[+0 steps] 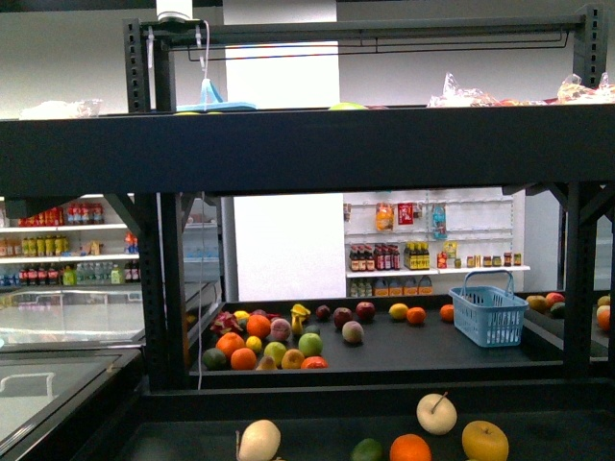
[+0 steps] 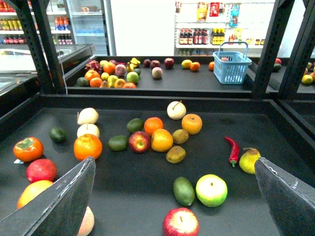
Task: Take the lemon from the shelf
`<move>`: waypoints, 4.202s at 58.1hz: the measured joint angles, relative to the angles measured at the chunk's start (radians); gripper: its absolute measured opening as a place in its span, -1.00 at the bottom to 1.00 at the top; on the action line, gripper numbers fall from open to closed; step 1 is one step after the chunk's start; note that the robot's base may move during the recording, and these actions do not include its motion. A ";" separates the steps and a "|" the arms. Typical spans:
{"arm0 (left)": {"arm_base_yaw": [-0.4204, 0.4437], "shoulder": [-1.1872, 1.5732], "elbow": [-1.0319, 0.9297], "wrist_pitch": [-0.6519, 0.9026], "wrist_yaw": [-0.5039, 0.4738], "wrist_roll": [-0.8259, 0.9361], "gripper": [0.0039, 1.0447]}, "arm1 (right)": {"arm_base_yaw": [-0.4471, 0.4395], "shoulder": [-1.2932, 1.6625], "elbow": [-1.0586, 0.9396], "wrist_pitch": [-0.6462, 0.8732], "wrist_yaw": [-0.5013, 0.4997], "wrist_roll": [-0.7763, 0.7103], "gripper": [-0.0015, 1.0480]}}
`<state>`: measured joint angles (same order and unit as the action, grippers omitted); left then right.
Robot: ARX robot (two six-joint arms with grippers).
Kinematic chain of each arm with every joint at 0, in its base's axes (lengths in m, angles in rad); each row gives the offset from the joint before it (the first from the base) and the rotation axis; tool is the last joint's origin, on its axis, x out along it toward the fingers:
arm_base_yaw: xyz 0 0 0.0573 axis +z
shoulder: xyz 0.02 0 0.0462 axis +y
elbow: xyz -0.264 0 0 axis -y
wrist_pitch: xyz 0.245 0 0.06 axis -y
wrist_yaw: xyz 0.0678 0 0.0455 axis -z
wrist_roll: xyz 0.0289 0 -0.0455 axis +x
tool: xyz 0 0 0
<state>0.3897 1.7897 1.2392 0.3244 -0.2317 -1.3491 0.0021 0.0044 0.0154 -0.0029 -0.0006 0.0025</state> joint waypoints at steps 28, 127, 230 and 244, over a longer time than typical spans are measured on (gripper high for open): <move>0.010 -0.025 0.000 -0.068 -0.033 0.089 0.88 | 0.000 0.000 0.000 0.000 0.000 0.000 0.86; -0.666 -1.604 -1.028 -0.357 -0.027 1.333 -0.95 | 0.000 0.000 0.000 0.000 0.000 0.000 0.86; -0.395 -1.784 -1.226 -0.330 0.231 1.341 0.85 | 0.000 0.000 0.000 0.000 0.000 0.000 0.86; -0.395 -1.784 -1.226 -0.330 0.231 1.341 0.85 | 0.000 0.000 0.000 0.000 0.000 0.000 0.86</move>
<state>-0.0051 0.0055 0.0135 -0.0055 -0.0006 -0.0086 0.0021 0.0040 0.0154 -0.0029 -0.0006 0.0025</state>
